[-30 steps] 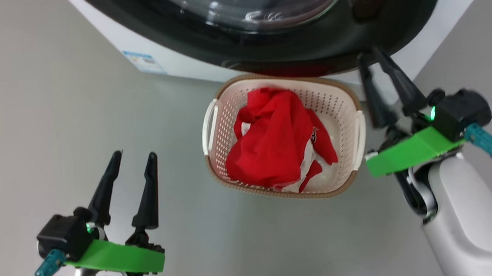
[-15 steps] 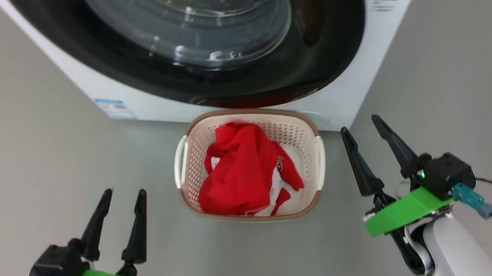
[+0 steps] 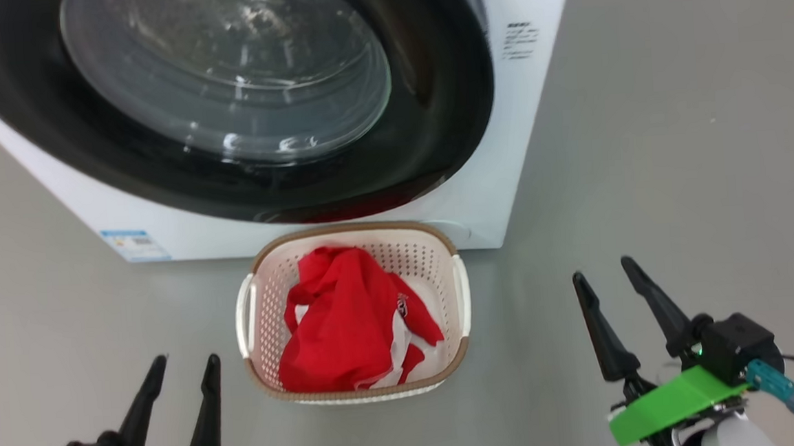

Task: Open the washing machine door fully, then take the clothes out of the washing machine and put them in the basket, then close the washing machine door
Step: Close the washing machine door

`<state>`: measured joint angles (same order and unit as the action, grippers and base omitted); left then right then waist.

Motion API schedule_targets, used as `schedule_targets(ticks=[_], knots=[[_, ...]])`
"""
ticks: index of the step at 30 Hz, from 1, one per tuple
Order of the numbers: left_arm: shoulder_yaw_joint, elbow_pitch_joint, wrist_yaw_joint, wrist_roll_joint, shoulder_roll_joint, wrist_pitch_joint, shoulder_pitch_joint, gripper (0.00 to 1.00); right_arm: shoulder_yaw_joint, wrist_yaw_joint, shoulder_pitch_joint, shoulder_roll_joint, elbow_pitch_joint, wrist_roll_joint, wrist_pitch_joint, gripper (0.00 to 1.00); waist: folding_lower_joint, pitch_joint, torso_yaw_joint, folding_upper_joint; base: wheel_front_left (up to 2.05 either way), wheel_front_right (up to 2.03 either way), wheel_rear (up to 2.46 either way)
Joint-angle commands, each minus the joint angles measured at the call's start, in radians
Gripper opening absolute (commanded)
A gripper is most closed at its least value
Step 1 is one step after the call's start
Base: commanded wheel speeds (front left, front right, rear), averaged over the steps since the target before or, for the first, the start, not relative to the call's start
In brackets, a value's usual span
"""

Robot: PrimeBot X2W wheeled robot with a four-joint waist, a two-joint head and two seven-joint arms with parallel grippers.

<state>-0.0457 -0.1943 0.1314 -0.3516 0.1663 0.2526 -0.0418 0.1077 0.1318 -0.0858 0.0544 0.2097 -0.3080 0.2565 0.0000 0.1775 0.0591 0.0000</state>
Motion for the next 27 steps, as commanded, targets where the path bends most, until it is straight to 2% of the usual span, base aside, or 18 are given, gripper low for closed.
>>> schedule_targets(ticks=[1,13,27], knots=[[0.04,0.024,-0.001,0.002,0.021,0.009,-0.001,1.0,0.021,-0.001,0.005,-0.004,-0.029,-0.005,0.005,1.0,0.0,-0.031,-0.031,0.0,0.0,0.0,0.0],[0.061,0.042,-0.001,-0.003,0.012,0.009,0.062,1.0,-0.06,-0.001,0.131,-0.004,-0.05,0.013,0.005,1.0,0.0,-0.063,-0.074,0.0,0.0,0.0,0.0],[0.091,0.065,-0.001,0.001,-0.005,0.009,0.098,1.0,-0.097,-0.001,0.182,-0.004,-0.068,0.001,0.005,1.0,0.0,-0.067,-0.087,0.0,0.0,0.0,0.0]])
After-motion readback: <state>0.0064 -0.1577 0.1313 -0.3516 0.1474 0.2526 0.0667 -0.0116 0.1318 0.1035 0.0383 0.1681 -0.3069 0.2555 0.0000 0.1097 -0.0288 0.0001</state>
